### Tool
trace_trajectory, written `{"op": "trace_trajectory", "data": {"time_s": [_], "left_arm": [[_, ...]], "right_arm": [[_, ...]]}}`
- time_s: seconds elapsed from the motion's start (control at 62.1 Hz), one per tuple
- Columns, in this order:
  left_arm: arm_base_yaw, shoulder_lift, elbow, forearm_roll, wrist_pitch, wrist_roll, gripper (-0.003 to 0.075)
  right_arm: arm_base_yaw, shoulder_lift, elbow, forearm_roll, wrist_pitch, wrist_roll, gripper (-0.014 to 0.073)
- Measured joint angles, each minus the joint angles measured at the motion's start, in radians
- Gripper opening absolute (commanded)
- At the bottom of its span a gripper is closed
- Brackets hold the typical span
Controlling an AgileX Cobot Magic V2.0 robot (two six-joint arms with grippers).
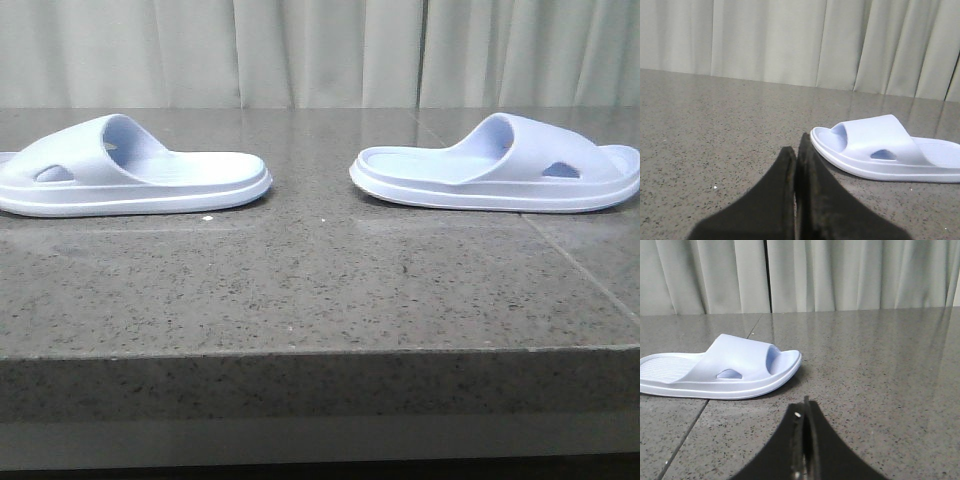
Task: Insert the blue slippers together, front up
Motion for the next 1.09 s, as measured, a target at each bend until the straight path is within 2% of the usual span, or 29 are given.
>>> {"op": "trace_trajectory", "data": {"time_s": [0.981, 1.094], "left_arm": [[0.000, 0.000, 0.000, 0.000, -0.017, 0.000, -0.0020], [0.000, 0.000, -0.021, -0.011, -0.024, 0.000, -0.0020]], "right_arm": [[0.000, 0.000, 0.000, 0.000, 0.002, 0.000, -0.0068], [0.000, 0.000, -0.024, -0.002, 0.045, 0.000, -0.0068]]}}
